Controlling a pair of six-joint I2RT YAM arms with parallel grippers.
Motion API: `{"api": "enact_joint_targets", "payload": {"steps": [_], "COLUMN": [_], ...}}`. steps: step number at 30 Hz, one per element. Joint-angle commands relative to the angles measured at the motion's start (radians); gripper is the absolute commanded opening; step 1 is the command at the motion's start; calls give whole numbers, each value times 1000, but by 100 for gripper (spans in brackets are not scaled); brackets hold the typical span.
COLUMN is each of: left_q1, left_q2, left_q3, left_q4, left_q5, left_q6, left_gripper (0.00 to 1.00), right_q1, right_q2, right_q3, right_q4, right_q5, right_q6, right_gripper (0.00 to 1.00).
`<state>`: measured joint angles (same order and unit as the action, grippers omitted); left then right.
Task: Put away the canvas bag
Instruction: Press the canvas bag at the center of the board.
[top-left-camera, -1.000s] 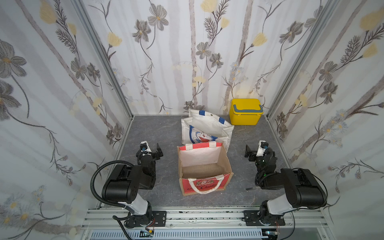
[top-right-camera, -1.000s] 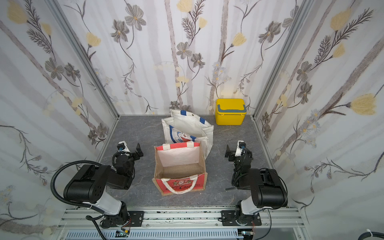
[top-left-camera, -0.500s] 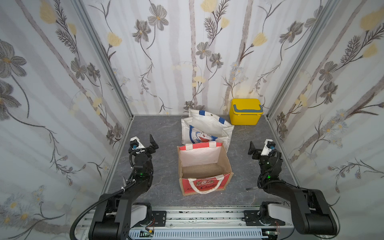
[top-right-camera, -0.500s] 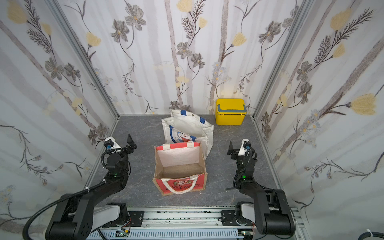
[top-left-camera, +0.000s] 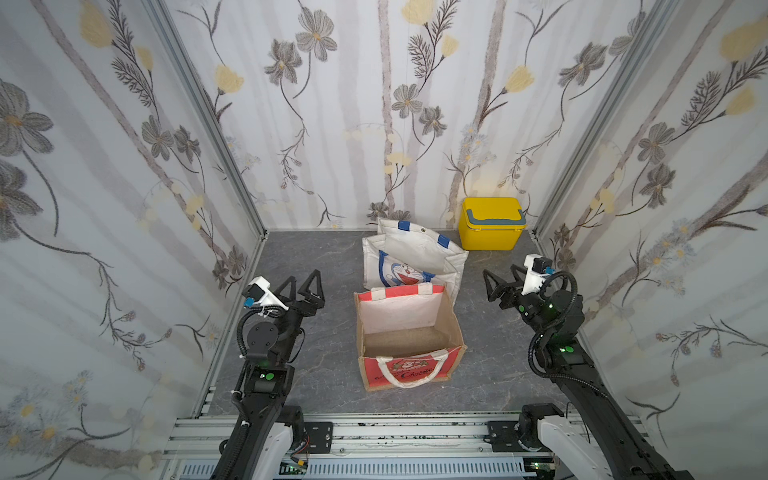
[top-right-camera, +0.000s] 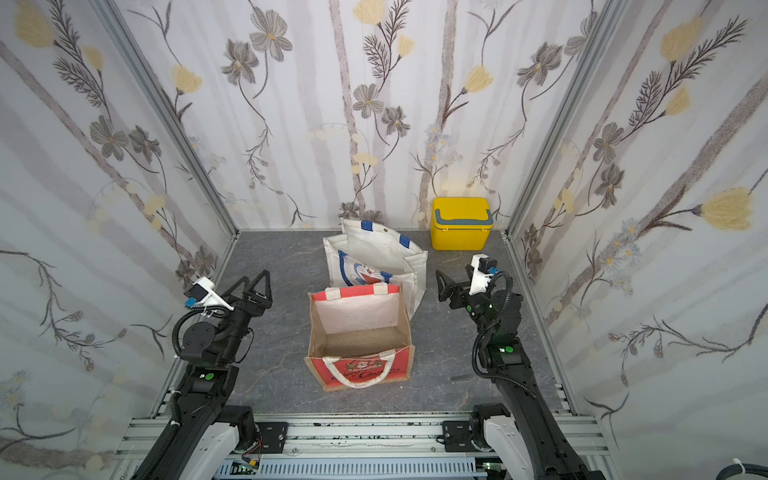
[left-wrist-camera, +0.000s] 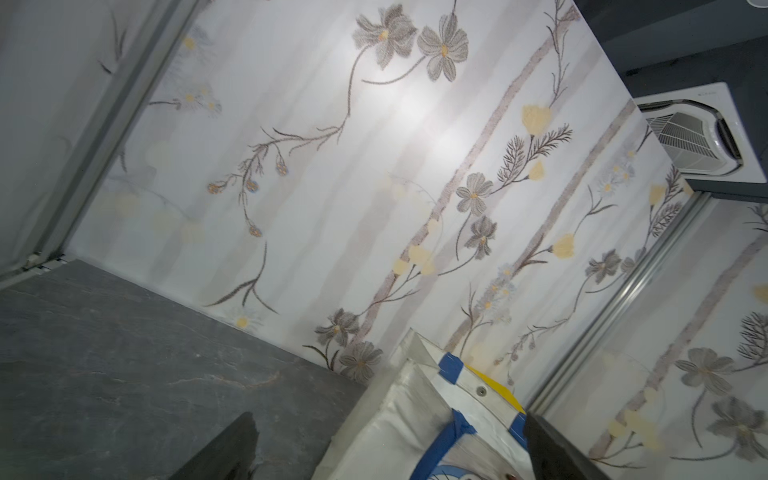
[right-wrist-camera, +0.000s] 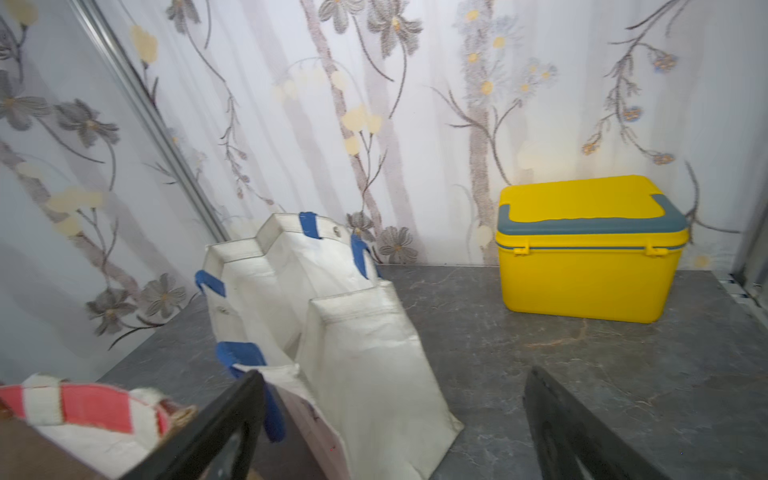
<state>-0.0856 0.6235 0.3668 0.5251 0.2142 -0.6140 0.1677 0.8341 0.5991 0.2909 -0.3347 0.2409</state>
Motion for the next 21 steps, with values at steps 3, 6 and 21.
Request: {"api": "enact_joint_targets", "payload": {"steps": [3, 6, 21], "left_q1": [-18, -29, -188], "left_q2": [17, 34, 110], "left_q3": [29, 55, 169], "left_q4": [-145, -177, -455], "left_q5": [212, 268, 278], "left_q6": [-87, -74, 54], "left_gripper": [95, 91, 76], "right_q1": [209, 347, 849], "right_q2": [62, 102, 258], "right_q3": [165, 261, 429], "right_q4": [-247, -320, -619], "right_q5": [11, 59, 148], "right_q6": [-70, -108, -212], "right_gripper": [94, 94, 98]}}
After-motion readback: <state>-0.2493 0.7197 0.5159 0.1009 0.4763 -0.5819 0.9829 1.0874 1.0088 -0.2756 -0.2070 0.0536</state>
